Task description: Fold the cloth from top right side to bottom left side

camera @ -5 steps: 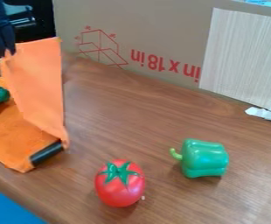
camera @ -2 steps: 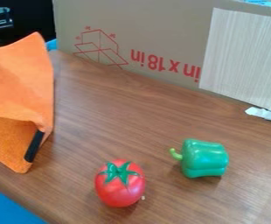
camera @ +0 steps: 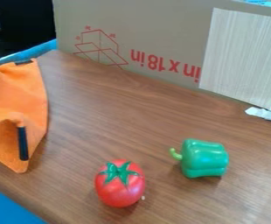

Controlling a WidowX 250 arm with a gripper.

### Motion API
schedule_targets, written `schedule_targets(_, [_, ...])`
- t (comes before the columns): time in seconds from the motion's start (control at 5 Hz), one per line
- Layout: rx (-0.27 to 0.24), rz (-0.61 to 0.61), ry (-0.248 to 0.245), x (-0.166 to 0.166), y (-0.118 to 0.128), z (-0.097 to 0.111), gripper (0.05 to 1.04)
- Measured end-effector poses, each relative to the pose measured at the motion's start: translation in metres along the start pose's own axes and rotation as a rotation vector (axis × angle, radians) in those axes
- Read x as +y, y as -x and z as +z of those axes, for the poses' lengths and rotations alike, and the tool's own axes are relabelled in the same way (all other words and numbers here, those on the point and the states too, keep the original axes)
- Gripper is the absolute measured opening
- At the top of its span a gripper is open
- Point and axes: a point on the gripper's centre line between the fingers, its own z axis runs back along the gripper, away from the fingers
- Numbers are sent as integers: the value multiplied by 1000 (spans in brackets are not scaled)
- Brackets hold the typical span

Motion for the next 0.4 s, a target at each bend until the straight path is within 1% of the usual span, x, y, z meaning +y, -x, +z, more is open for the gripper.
schedule_targets(0.2, [8, 5, -21, 11, -2, -7, 58])
schedule_targets(0.4, [6, -2, -27, 18, -5, -9, 58])
